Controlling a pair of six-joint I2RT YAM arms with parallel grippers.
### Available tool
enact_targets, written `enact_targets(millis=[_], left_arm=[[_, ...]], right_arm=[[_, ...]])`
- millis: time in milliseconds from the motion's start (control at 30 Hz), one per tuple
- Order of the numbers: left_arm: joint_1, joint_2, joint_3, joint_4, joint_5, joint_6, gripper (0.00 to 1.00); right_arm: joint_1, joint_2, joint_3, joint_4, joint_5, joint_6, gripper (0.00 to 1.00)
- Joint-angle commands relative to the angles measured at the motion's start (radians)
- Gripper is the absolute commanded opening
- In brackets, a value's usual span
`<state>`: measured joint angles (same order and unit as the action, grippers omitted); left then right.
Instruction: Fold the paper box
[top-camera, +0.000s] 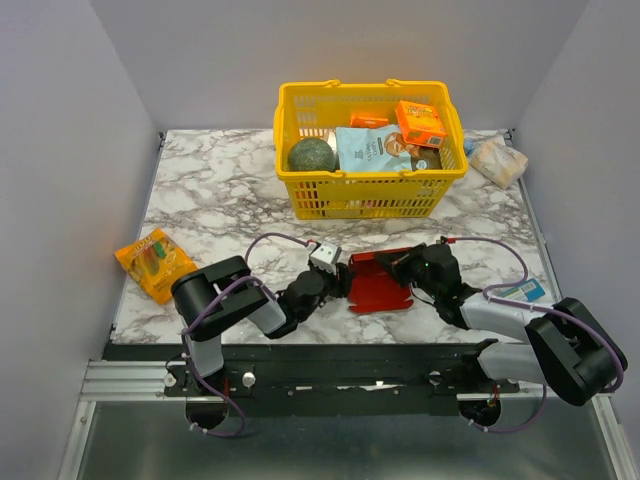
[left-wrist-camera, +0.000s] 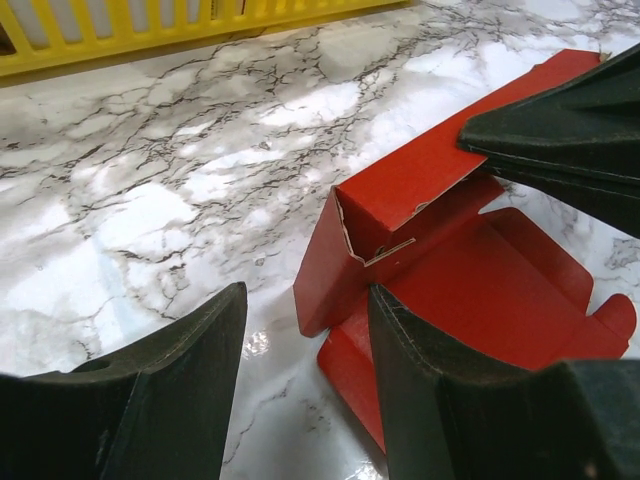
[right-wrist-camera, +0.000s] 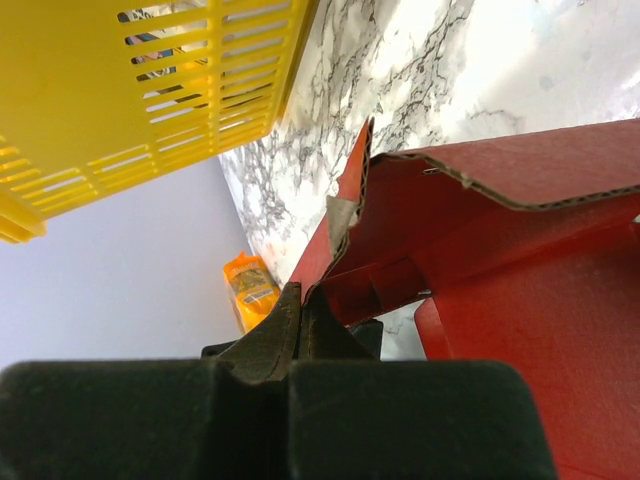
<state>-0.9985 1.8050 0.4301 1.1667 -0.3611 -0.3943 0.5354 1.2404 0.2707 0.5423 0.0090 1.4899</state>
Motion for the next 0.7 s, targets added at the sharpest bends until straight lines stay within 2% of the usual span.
enact_targets(millis=[0, 300, 667], left_arm=[[0.014, 0.025, 0.012, 0.063, -0.141, 0.020, 0.59], [0.014, 0.057, 0.050, 0.093, -0.073, 0.049, 0.59], [0.014, 0.068, 0.105, 0.037, -0.102, 0.048, 0.59]], right_arm=[[0.005, 0.016, -0.039, -0.125, 0.022, -0.066, 0.00], [0.005, 0.025, -0.039, -0.119, 0.016, -0.066, 0.00], [0.005, 0.034, -0.041, -0.110, 0.008, -0.065, 0.00]])
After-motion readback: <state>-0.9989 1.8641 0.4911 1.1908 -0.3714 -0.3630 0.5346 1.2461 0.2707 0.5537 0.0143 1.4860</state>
